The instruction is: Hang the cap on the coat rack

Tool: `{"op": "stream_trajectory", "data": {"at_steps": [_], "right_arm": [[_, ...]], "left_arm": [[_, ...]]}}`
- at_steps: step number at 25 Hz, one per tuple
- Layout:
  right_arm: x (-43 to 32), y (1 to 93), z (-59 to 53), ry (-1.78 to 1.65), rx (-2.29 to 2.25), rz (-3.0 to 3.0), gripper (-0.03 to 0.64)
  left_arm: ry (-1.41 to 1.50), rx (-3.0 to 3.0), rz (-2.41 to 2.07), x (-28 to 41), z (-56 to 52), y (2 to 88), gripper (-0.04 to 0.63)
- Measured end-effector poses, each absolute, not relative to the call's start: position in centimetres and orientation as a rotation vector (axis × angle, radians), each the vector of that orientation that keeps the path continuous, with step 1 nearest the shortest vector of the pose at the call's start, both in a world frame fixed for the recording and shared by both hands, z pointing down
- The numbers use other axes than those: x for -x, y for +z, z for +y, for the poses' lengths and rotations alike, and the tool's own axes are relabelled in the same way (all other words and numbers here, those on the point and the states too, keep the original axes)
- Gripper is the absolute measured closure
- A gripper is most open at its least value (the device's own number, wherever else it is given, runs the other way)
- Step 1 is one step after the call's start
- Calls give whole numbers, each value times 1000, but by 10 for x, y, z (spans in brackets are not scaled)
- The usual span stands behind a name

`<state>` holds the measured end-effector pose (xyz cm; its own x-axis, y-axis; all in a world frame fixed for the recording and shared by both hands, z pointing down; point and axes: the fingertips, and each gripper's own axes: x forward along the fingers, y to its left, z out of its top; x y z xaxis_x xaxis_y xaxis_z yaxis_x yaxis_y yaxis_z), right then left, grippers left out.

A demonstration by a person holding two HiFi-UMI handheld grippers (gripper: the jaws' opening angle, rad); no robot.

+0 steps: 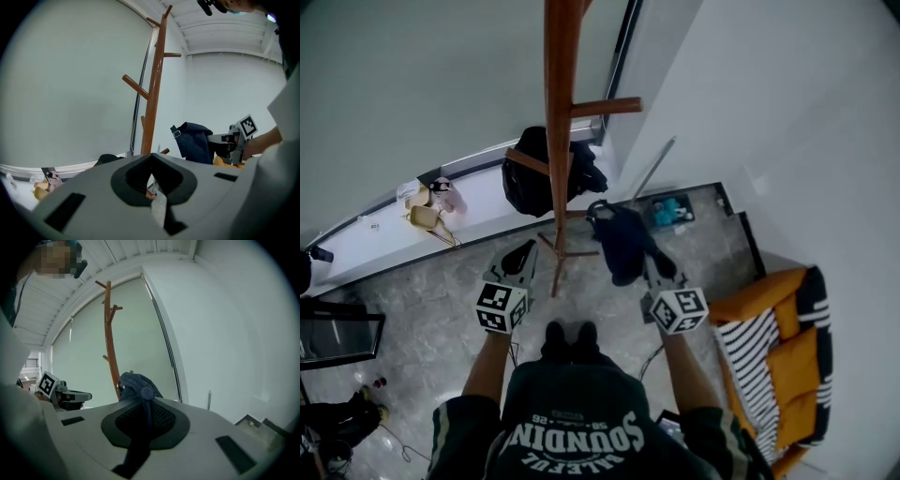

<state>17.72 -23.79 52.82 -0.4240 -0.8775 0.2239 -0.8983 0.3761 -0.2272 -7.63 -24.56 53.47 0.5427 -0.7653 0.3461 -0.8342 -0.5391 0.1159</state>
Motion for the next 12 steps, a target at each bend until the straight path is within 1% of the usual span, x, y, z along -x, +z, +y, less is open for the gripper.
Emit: {"op": "stream_trajectory", "data": {"at_steps": [12], "right_arm": [[-178,582,-255,586,-1578,-2522,604]], "left_arm": [[429,-2439,-1376,93,-249,554,595]]}}
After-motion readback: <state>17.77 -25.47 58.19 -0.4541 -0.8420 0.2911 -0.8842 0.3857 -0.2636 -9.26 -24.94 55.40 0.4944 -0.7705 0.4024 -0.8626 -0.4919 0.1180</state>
